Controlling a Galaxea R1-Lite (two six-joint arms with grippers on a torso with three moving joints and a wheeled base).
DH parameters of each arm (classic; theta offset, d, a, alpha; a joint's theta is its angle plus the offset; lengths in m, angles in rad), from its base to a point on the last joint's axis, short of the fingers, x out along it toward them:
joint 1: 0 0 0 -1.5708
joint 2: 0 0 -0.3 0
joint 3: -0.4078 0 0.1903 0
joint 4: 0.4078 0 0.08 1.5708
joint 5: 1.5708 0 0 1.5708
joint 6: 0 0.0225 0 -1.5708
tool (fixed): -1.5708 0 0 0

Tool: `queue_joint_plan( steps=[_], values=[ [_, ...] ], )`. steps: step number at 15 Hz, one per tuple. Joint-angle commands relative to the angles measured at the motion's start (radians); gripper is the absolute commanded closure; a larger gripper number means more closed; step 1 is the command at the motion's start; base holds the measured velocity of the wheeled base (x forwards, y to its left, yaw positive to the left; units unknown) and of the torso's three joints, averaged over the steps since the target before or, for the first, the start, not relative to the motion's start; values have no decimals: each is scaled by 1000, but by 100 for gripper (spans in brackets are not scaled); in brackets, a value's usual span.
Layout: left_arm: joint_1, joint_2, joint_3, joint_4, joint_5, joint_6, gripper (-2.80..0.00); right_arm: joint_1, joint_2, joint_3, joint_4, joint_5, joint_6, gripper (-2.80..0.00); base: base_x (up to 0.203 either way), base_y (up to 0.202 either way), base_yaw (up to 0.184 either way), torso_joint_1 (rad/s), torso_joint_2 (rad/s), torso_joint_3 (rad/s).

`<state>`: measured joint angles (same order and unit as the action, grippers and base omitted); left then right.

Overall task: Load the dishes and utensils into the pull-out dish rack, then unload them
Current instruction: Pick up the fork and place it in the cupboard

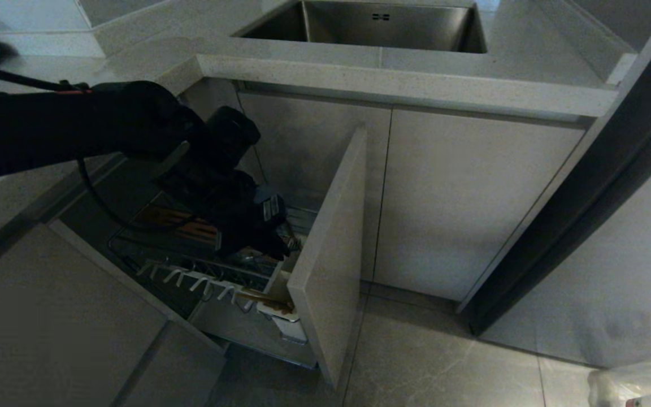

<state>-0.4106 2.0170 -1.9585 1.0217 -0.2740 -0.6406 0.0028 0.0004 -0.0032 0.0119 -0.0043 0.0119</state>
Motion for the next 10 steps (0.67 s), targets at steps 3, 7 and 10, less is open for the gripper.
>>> queue_joint_plan(
  steps=[3,7,10],
  values=[
    [0,46,0,-15,-2,-5,0,0,1,0,0,0,0,0,0,0,0,0,0,0],
    [0,81,0,-35,-5,-5,0,0,0,0,0,0,-1,0,0,0,0,0,0,0],
    [0,98,0,-53,-8,-5,0,0,0,0,0,0,0,0,0,0,0,0,0,0]
  ],
)
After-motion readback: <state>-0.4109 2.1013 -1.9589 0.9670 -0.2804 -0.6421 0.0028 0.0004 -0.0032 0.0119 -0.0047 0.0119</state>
